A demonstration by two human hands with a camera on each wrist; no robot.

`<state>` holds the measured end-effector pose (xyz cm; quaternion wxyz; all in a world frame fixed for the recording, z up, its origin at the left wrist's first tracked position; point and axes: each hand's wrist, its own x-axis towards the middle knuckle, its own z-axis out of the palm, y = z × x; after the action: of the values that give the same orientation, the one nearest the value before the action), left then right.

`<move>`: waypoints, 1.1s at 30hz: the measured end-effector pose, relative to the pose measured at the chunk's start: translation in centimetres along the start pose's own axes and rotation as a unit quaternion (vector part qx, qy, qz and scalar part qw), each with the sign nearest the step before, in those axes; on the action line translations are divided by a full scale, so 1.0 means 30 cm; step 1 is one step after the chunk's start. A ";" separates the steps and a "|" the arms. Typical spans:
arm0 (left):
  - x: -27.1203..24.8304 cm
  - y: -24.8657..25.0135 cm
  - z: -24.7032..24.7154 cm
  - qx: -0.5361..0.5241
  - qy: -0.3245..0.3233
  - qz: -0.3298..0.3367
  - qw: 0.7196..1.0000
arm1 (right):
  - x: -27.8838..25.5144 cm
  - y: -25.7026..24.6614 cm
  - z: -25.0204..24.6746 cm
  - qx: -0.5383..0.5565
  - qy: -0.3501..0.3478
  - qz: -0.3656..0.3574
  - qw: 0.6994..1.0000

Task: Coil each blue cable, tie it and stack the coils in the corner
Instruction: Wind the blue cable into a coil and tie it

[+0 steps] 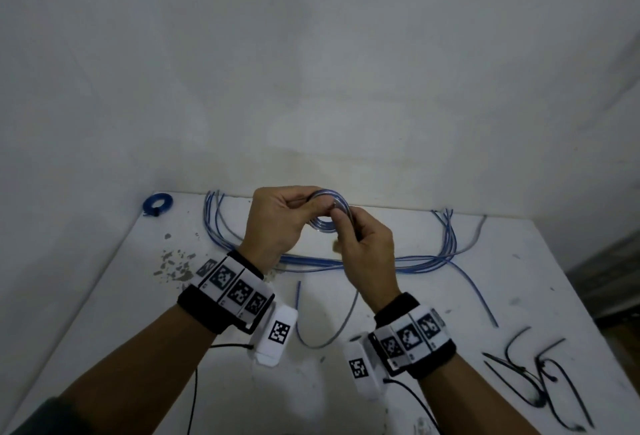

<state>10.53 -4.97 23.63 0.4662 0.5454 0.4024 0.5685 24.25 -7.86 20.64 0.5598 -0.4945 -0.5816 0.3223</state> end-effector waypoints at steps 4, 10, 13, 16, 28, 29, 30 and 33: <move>-0.008 -0.005 -0.034 0.007 -0.021 -0.023 0.999 | 0.011 0.002 -0.013 0.007 0.010 0.009 1.000; -0.014 0.006 -0.135 0.062 -0.124 -0.098 0.985 | 0.056 -0.026 -0.081 0.006 -0.123 0.019 0.992; -0.007 0.044 -0.158 0.153 -0.189 -0.062 0.968 | 0.087 -0.041 -0.102 -0.059 -0.189 0.018 0.980; 0.008 0.078 -0.155 0.242 -0.239 -0.013 0.940 | 0.116 -0.069 -0.116 -0.125 -0.248 0.004 0.961; 0.008 0.047 -0.085 0.064 -0.030 0.027 0.997 | 0.088 -0.035 -0.077 0.008 -0.082 -0.036 0.996; 0.000 0.041 -0.075 0.050 -0.021 0.021 0.998 | 0.086 -0.032 -0.070 0.008 -0.076 -0.038 0.996; -0.006 0.035 -0.068 0.042 -0.014 0.017 0.999 | 0.086 -0.034 -0.068 0.004 -0.074 -0.045 0.996; -0.005 0.034 -0.079 0.047 -0.039 -0.007 0.998 | 0.109 -0.047 -0.092 -0.019 -0.096 -0.065 0.993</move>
<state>8.07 -5.25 24.38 0.4591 0.5856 0.4145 0.5240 27.01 -5.71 23.50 0.5120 -0.4328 -0.6696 0.3199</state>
